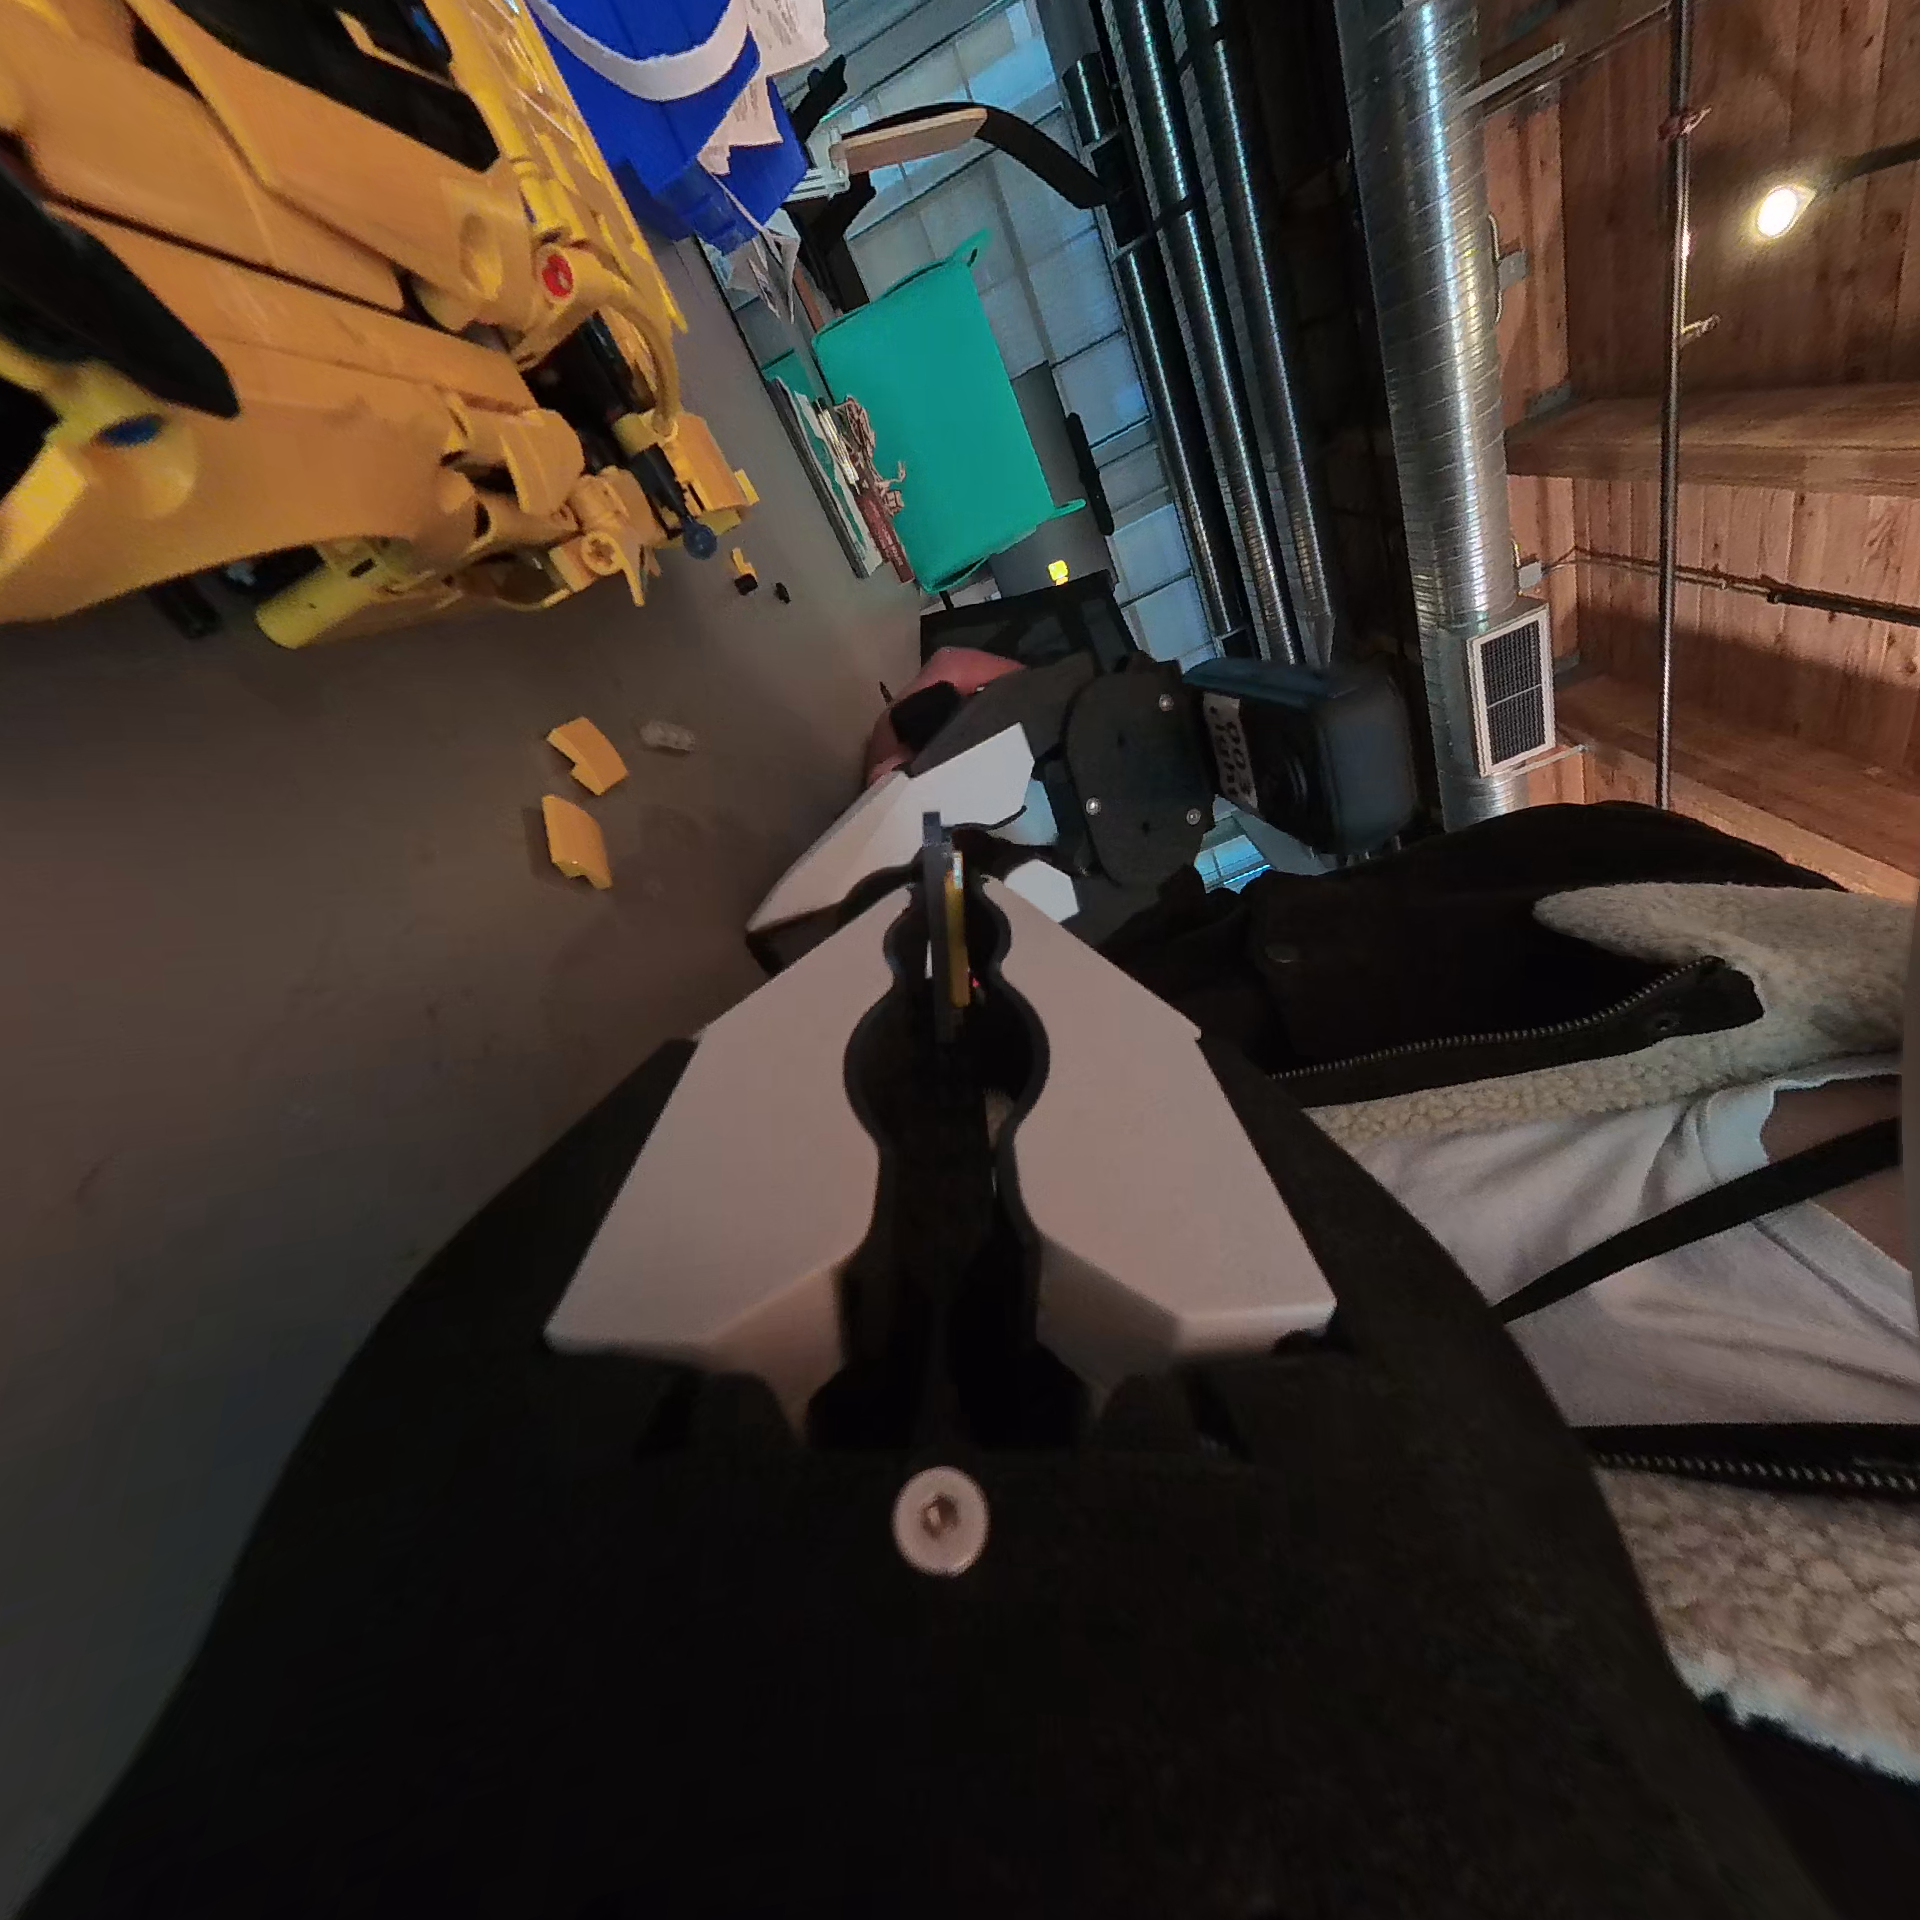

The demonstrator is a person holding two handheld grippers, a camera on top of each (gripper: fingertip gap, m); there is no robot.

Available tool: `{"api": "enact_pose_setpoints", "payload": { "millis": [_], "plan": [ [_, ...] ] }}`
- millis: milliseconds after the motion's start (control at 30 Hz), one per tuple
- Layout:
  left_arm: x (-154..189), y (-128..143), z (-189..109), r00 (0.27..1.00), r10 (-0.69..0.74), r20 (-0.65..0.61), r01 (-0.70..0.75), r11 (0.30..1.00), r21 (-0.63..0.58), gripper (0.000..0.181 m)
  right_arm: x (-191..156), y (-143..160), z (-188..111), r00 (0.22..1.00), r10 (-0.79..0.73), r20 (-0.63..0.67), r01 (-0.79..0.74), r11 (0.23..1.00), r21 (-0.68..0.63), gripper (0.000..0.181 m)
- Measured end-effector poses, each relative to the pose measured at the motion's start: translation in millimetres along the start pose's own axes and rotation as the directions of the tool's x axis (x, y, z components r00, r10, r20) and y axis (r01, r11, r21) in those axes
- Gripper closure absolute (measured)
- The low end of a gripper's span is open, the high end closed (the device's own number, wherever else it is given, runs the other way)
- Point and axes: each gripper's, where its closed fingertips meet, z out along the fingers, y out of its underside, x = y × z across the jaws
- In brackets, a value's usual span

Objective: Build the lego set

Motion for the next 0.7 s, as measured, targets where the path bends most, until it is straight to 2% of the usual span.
{"api": "enact_pose_setpoints", "payload": {
  "millis": [233,367,700],
  "plan": [
    [-0.2,0.2,0.1,1.0,-0.001,0.001,0.001,1.0,-0.001,0.176,-3.8,0.5,-0.1,0.996,0.051,0.068,-0.053,0.998,0.026,0.165],
    [-0.3,0.1,0.1,1.0,-0.001,0.001,0.001,1.0,-0.001,0.176,-4.8,0.8,-2.3,0.996,0.03,0.078,-0.032,0.999,0.026,0.16],
    [-0.5,1.2,0.6,1.0,0.001,0.004,-0.001,1.0,-0.008,0.176,-2.2,3.8,-1.1,0.994,-0.009,0.11,0.006,1.0,0.026,0.167]
  ]
}}
